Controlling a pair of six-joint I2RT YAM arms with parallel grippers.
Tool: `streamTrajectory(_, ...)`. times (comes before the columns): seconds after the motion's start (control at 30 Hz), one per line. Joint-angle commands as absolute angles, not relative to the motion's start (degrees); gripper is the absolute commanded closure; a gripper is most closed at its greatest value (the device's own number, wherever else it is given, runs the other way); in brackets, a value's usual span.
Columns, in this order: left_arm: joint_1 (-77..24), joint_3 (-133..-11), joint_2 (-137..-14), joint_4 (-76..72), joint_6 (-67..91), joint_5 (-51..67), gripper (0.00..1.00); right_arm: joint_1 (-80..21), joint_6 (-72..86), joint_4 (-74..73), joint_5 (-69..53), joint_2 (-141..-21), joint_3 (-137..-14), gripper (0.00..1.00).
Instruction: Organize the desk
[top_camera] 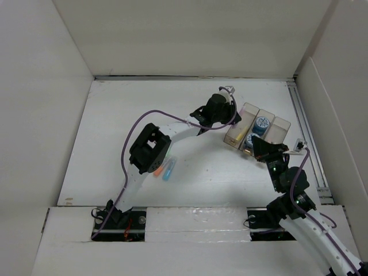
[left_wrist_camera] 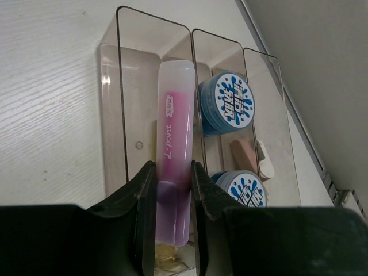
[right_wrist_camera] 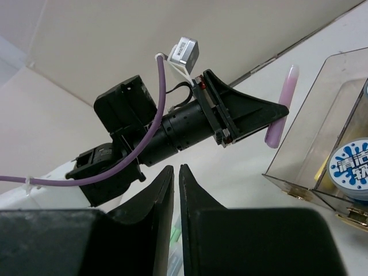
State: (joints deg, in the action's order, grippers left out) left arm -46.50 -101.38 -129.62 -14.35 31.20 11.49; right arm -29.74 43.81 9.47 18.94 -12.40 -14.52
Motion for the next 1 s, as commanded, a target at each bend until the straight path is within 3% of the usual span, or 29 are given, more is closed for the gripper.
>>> streamTrajectory(0.0,-46.76,-103.89,-128.85,-16.79,31.38,14.76,0.9,-30.32,44.3,12.74,18.2,-13.35,-15.99,0.86)
streamTrajectory(0.1,-46.76,-103.53,-129.02,-17.4,31.46,15.47,0.81,-30.32,44.12,13.18,17.75,-14.49,-16.0,0.85)
streamTrajectory(0.23,-46.76,-102.83,-128.41,-17.31,30.94,16.26,0.63,-30.32,44.04,13.89,16.88,-15.55,-16.08,0.84)
streamTrajectory(0.47,-46.76,-98.62,-124.2,-19.86,29.97,16.0,0.51,-30.32,43.51,14.68,16.7,-16.52,-16.08,0.82)
streamTrajectory(0.67,-45.36,-87.04,-113.66,-21.35,28.3,6.27,0.6,-30.32,43.16,15.38,16.35,-17.22,-15.82,0.85)
streamTrajectory(0.8,-40.97,-69.76,-101.82,-20.92,28.83,1.15,0.61,-30.32,43.51,16.43,15.74,-18.89,-15.91,0.99)
streamTrajectory(0.97,-34.55,-53.11,-91.33,-20.48,30.15,-2.81,0.58,-30.32,43.85,18.71,13.45,-22.41,-15.82,1.0)
